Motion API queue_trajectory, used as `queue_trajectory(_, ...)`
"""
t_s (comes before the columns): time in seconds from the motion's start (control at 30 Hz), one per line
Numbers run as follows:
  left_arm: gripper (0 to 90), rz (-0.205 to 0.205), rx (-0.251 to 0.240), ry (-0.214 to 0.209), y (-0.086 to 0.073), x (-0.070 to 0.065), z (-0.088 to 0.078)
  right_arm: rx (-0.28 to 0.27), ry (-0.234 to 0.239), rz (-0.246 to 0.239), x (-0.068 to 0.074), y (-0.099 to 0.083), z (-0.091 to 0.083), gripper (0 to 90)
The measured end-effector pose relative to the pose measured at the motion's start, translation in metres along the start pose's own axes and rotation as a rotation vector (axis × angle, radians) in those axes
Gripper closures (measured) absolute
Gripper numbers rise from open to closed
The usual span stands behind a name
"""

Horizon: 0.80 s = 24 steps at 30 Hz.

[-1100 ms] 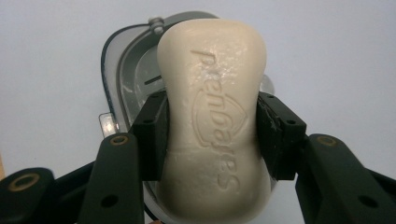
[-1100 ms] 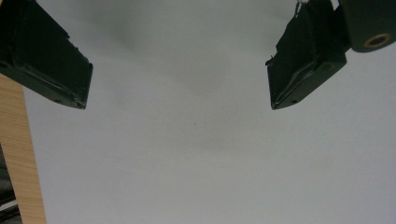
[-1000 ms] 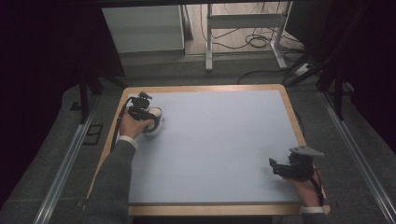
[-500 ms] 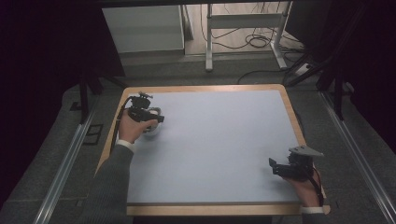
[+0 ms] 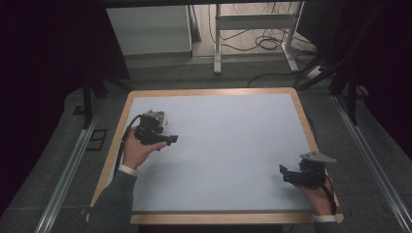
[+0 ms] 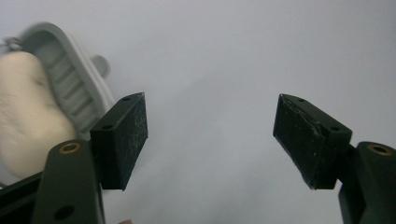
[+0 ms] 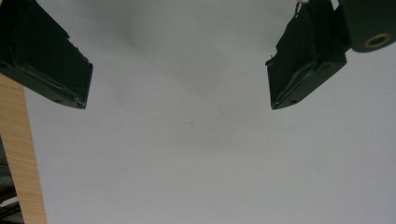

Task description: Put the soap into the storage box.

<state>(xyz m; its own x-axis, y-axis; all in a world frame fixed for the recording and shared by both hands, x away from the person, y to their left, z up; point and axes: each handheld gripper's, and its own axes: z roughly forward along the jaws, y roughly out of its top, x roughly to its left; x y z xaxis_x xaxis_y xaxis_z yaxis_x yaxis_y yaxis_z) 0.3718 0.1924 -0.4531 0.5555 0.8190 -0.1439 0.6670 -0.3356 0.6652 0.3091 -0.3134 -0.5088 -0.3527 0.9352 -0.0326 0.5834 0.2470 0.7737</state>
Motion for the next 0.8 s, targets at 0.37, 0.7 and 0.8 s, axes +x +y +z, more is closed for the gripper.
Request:
queue_trajectory(0.37,26.4,0.017,0.005,-0.050,-0.053,-0.024,0.010,0.000,0.000,-0.006,0.002,0.000,0.000,6.4)
queue_trajectory(0.7,25.9,-0.037,-0.014,-0.066,-0.085,-0.030,0.014,-0.002,0.003,-0.014,0.003,0.001,0.000,6.4)
queue_trajectory(0.8,25.8,-0.047,-0.013,-0.060,-0.090,-0.030,0.016,-0.001,0.002,-0.017,0.004,0.001,0.000,6.4)
